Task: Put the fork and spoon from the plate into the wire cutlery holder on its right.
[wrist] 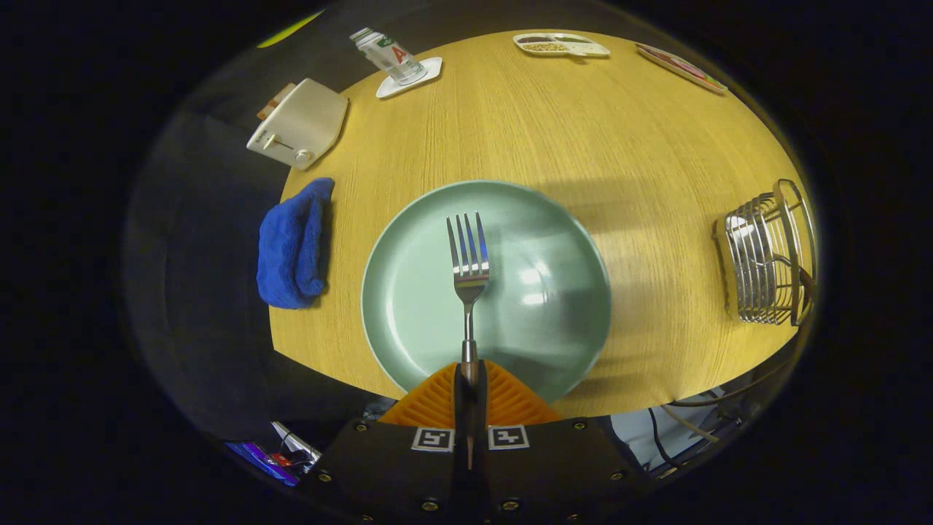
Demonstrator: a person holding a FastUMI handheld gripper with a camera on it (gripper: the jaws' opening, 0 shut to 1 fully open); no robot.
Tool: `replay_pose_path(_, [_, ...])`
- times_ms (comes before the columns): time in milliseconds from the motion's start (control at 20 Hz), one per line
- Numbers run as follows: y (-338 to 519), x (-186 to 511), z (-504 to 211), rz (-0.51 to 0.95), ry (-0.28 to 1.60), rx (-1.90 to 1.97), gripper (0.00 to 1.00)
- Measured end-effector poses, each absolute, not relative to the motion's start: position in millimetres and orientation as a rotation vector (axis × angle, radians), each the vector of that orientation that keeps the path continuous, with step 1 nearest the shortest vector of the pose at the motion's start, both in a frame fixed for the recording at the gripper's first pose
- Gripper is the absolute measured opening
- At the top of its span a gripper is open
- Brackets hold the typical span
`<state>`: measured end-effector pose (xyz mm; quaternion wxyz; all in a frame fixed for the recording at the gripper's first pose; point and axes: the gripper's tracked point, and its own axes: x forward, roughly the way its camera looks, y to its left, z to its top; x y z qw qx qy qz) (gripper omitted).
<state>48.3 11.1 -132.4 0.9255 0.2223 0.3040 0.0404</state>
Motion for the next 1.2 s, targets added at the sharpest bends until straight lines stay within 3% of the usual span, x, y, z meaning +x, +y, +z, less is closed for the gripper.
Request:
replay_pose_path(650, [-102, -4, -106, -0.086, 0.407, 0.668, 0.03])
replay_pose_path(1200, [-157, -48, -130, -0.219, 0.377, 0.803, 0.03])
